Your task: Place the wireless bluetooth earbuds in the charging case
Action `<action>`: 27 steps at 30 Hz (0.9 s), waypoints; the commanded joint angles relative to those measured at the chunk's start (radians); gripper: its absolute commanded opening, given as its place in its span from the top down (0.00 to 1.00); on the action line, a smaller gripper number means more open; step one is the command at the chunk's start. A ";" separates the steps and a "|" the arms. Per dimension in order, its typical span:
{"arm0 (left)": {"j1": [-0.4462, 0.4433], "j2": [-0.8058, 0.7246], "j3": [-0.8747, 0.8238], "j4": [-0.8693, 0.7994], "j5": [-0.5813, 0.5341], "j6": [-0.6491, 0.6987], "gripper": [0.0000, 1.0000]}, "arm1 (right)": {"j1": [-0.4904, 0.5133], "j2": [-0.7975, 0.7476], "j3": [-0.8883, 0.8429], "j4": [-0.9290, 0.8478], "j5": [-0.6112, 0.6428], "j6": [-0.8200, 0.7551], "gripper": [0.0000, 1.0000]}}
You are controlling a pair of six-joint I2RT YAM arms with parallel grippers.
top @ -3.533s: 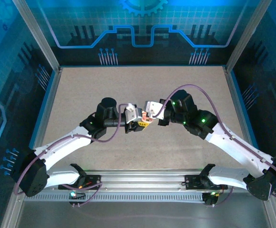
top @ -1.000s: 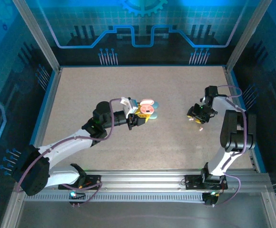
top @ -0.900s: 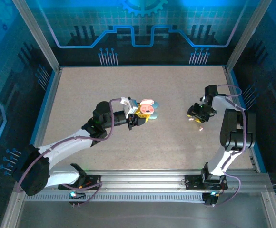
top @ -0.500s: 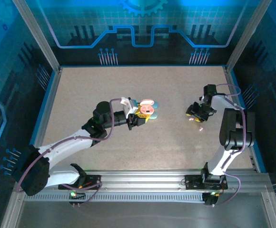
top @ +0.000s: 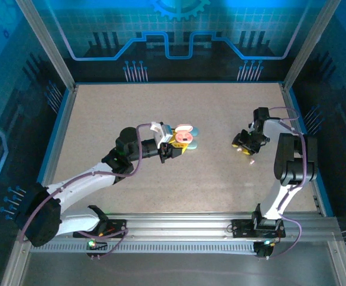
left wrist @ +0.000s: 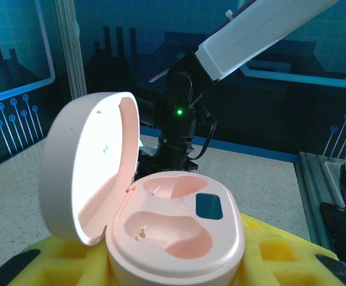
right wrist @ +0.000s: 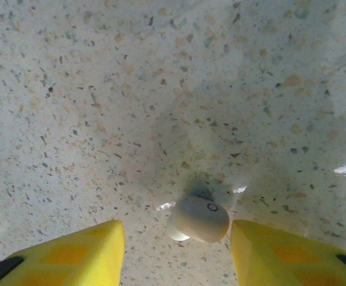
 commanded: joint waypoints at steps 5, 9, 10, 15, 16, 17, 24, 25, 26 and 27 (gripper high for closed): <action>-0.006 -0.025 -0.003 0.003 -0.008 0.015 0.68 | 0.029 0.040 0.061 0.003 0.012 -0.036 0.51; -0.007 -0.025 -0.004 0.005 -0.009 0.013 0.68 | 0.046 0.056 0.092 -0.020 0.040 -0.065 0.53; -0.007 -0.025 -0.004 0.004 -0.009 0.013 0.68 | 0.049 0.056 0.095 -0.021 0.046 -0.068 0.54; -0.007 -0.025 -0.007 0.005 -0.010 0.011 0.68 | 0.057 0.079 0.120 -0.045 0.062 -0.096 0.55; -0.007 -0.025 -0.007 0.004 -0.010 0.012 0.68 | 0.059 0.084 0.125 -0.051 0.065 -0.102 0.55; -0.007 -0.025 -0.008 0.004 -0.011 0.012 0.68 | 0.062 0.087 0.131 -0.059 0.073 -0.107 0.55; -0.007 -0.027 -0.010 0.004 -0.010 0.011 0.68 | 0.080 0.115 0.163 -0.094 0.116 -0.145 0.63; -0.007 -0.027 -0.010 0.005 -0.011 0.011 0.68 | 0.085 0.120 0.169 -0.102 0.120 -0.148 0.64; -0.007 -0.027 -0.011 0.005 -0.010 0.012 0.68 | 0.089 0.127 0.175 -0.109 0.124 -0.151 0.65; -0.007 -0.027 -0.010 0.004 -0.010 0.012 0.68 | 0.092 0.132 0.179 -0.115 0.129 -0.153 0.68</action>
